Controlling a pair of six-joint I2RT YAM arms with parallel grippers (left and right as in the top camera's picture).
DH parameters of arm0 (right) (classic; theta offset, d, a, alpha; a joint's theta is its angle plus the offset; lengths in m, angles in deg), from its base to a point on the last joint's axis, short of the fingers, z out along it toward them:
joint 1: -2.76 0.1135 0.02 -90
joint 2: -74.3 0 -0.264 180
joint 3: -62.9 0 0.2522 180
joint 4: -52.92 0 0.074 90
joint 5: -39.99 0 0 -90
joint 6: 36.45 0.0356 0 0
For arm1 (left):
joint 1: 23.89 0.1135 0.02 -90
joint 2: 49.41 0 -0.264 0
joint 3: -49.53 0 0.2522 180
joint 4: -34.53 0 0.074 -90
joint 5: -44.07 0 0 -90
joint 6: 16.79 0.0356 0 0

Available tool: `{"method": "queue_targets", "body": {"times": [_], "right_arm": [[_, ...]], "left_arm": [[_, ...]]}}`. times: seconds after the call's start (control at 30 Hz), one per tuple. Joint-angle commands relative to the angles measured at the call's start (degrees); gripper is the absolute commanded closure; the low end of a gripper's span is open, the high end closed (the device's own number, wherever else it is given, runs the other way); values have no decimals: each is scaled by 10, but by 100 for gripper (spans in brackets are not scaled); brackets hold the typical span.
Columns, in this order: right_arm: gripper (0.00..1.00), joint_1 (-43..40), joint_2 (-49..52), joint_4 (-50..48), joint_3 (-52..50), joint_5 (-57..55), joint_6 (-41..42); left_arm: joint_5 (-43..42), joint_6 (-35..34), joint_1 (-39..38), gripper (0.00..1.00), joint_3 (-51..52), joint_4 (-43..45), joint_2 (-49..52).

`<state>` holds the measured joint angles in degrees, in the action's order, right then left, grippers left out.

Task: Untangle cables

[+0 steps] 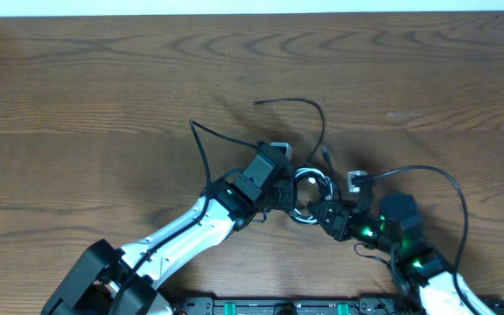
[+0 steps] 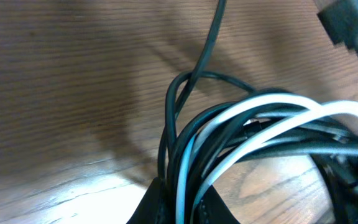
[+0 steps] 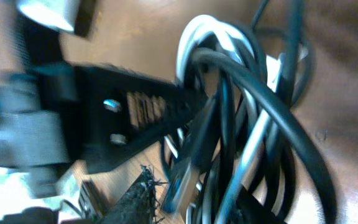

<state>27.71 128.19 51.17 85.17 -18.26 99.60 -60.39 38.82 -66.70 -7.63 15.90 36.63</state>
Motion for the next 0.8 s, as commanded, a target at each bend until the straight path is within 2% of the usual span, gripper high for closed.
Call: {"method": "queue_targets", "body": {"times": [0.0,0.07,0.17,0.3,0.5,0.63,0.77], "right_arm": [[77,17,56,-43,-3,42,5],[81,20,85,-96,-3,59,5],[99,20,121,-175,-3,99,4],[99,20,131,-186,-3,145,-32],[99,2,131,-250,-3,288,-76],[99,-20,131,-328,-3,369,-75],[99,-40,131,-340,-3,388,-76]], "left_arm": [[-70,-2,-14,92,-4,17,-9],[-70,-2,-14,92,-4,16,-9],[-62,-1,-14,92,-4,12,-9],[42,-22,-11,92,-4,-15,-9],[202,-210,19,92,-4,-79,-9],[224,-287,59,89,-4,-101,-9],[224,-304,84,87,-4,-102,-9]]}}
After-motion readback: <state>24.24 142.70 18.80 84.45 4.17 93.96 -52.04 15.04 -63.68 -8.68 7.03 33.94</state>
